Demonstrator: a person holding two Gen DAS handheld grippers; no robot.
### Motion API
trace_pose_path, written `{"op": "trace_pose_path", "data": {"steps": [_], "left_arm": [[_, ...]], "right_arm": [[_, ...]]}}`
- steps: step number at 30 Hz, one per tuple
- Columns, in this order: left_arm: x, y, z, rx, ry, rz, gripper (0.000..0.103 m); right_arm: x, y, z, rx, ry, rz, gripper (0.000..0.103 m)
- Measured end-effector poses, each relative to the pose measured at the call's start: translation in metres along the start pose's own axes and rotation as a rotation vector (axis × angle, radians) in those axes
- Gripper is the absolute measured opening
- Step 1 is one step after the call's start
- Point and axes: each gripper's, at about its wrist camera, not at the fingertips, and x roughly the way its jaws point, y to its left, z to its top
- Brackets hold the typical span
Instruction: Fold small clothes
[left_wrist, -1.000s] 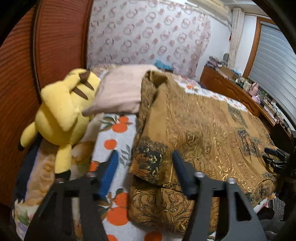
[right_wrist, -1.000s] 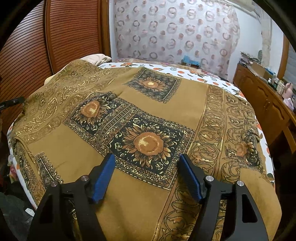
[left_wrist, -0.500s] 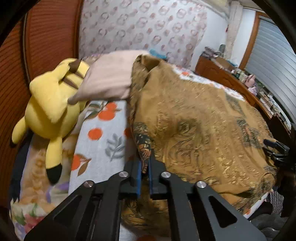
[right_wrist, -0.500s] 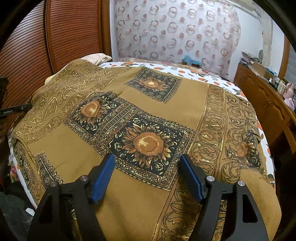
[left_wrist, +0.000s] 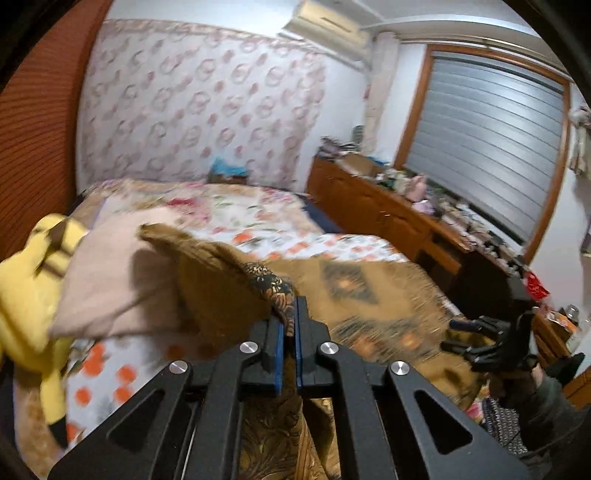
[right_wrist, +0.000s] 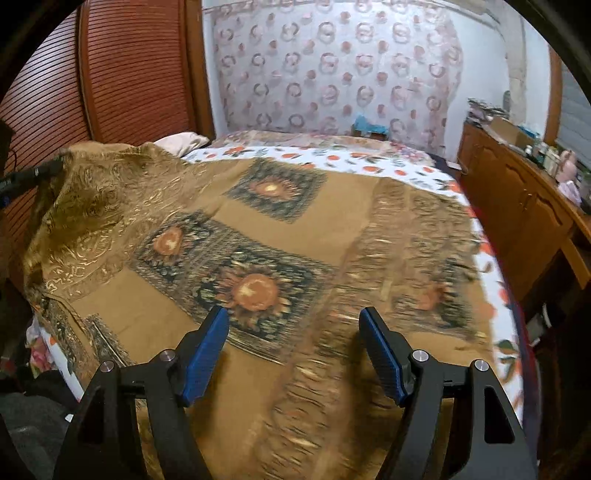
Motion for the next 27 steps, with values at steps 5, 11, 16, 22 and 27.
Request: {"op": "trace_pose_path", "data": {"steps": [5,11,16,22,27], "left_arm": [[0.027,-0.041,0.026,0.074,-0.002,-0.076,0.005],[0.05,-0.083,0.052,0.137,0.011,-0.162,0.005],[0.057,-0.124,0.072,0.205,0.0,-0.24,0.005],[0.059,-0.151,0.08,0.231,-0.013,-0.289,0.005],[0.072,-0.143,0.063,0.245,0.064,-0.266,0.052]], "right_arm": [[-0.017,-0.019,-0.009,0.043,-0.025,-0.023,0.075],[-0.024,-0.03,-0.021,0.076,-0.031,-0.028,0.075],[-0.036,-0.042,-0.024,0.106,-0.059,-0.042,0.075],[-0.048,-0.052,-0.027,0.139,-0.082,-0.052,0.075],[-0.048,-0.061,-0.031,0.145,-0.078,-0.061,0.075]]}}
